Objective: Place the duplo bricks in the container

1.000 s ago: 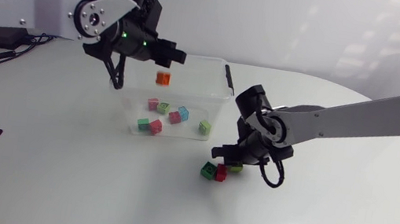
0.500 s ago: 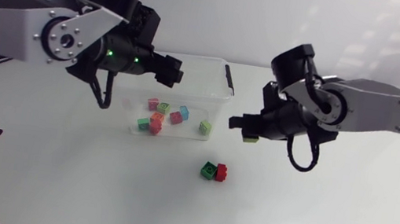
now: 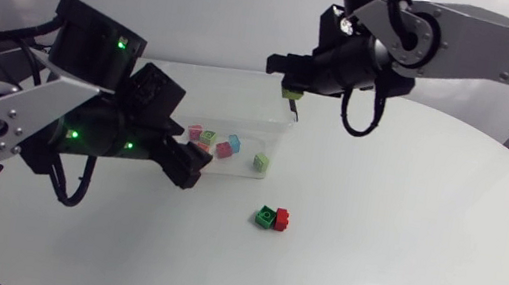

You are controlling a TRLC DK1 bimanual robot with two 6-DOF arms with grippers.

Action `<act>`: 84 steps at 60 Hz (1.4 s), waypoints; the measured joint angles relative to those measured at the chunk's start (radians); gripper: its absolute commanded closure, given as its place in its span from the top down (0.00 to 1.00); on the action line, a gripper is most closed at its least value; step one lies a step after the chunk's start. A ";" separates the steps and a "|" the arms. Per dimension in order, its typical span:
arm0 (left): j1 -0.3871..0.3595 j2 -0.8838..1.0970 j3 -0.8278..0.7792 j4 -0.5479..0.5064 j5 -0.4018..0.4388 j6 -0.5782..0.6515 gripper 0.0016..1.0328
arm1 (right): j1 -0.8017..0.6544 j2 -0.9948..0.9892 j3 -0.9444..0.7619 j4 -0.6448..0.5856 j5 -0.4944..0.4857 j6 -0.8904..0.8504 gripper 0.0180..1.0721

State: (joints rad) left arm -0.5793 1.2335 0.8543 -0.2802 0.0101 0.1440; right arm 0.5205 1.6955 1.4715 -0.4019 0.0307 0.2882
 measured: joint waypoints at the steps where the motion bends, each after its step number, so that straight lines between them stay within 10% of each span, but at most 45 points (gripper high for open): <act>1: -0.002 -0.004 -0.005 -0.002 0.002 0.003 0.84 | 0.005 0.013 0.015 -0.005 0.000 0.000 0.20; 16: -0.016 -0.068 -0.054 -0.019 0.013 0.019 0.84 | 0.053 0.218 0.203 -0.114 0.000 0.000 0.85; 50: 0.001 -0.143 -0.065 -0.055 0.016 0.063 0.84 | 0.040 -0.251 -0.288 -0.175 0.004 -0.004 0.85; 84: -0.018 -0.166 -0.070 -0.082 0.016 0.063 0.84 | 0.015 -0.007 -0.526 -0.003 0.000 -0.005 0.78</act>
State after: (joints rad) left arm -0.5968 1.0679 0.7841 -0.3626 0.0261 0.2073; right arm 0.5354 1.6886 0.9459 -0.4049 0.0307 0.2836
